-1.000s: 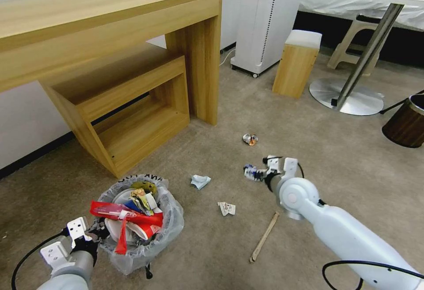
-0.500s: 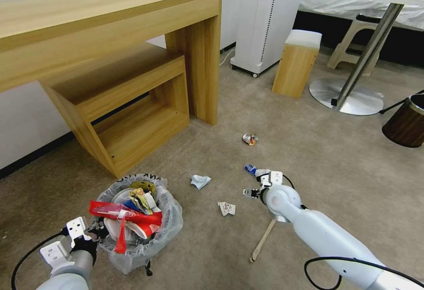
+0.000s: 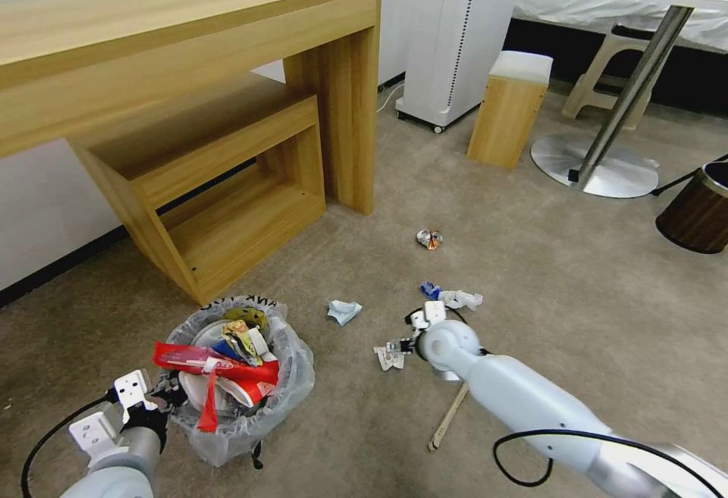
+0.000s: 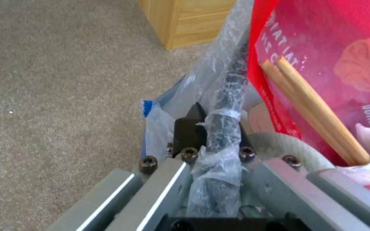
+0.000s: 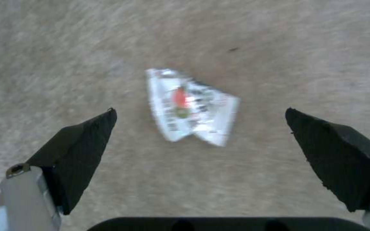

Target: Pick up the trash bin and place the garbage on the floor into it.

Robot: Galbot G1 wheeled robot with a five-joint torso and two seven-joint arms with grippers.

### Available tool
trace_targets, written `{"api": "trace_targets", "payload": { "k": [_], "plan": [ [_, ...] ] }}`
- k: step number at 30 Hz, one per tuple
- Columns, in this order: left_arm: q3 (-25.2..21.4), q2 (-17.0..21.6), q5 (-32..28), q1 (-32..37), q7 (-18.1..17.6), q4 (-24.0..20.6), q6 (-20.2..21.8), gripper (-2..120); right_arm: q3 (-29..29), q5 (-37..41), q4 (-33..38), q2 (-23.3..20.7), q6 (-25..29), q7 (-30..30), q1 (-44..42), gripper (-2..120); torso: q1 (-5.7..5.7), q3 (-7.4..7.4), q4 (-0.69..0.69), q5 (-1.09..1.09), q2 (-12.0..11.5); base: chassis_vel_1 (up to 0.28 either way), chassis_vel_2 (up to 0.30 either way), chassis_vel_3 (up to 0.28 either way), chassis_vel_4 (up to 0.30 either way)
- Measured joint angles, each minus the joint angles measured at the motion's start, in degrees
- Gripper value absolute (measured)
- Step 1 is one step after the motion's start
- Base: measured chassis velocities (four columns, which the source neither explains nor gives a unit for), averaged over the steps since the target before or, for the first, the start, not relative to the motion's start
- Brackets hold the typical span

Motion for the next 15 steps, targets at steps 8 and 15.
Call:
{"api": "trace_targets", "payload": {
  "k": [8,15],
  "plan": [
    [-0.16,-0.1,-0.17,0.23,0.02,-0.5,-0.12,1,-0.35,-4.32,-7.98,5.33,0.67,-1.73,0.45,100,0.0,0.0,0.0,0.0,0.0,0.0,0.0,0.0,0.0],
    [-0.17,-0.21,-0.15,0.33,0.08,-0.46,-0.38,1,-0.17,-7.4,-11.8,6.69,1.84,-3.24,0.41,98,0.0,0.0,-0.01,0.0,0.0,0.0,0.0,0.0,0.0]
  ]
}}
